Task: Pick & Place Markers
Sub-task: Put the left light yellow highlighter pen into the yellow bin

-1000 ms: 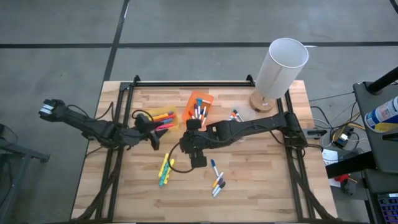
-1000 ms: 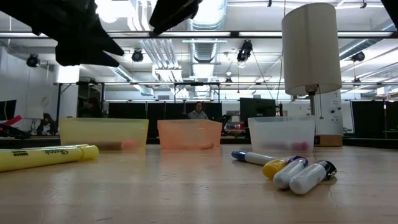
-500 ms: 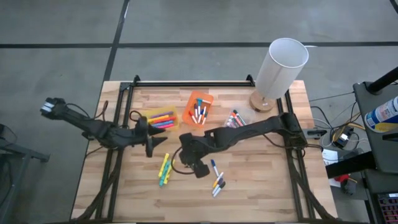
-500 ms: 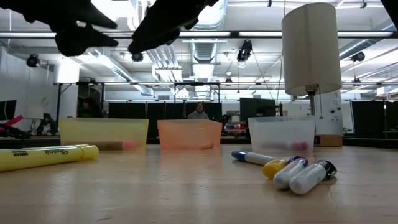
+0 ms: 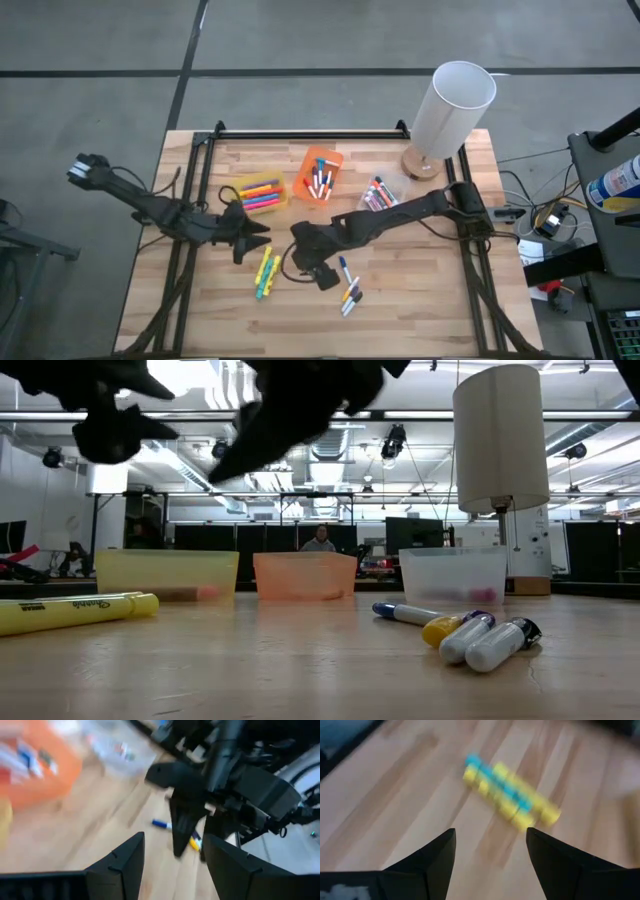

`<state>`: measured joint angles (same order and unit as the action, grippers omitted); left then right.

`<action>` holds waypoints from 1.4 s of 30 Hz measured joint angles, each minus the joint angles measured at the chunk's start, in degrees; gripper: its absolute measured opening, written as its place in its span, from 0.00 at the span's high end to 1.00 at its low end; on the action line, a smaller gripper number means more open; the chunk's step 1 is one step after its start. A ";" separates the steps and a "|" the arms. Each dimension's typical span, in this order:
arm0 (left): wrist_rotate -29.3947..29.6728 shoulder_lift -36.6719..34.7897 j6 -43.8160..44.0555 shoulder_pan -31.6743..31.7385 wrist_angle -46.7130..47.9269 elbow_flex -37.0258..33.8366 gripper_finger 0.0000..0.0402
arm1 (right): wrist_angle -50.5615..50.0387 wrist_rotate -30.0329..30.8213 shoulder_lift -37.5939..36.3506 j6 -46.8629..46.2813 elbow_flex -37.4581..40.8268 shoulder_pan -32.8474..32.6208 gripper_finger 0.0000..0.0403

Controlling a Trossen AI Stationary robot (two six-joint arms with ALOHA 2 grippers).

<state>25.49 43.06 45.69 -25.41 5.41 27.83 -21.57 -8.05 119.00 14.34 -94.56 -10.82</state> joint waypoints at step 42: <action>-6.87 39.69 29.26 -0.33 18.96 7.02 0.73 | -8.10 0.29 0.11 -9.48 2.77 -3.93 0.44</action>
<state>18.62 82.75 74.95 -25.74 24.37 34.85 -29.67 -7.77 119.11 4.86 -91.79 -14.74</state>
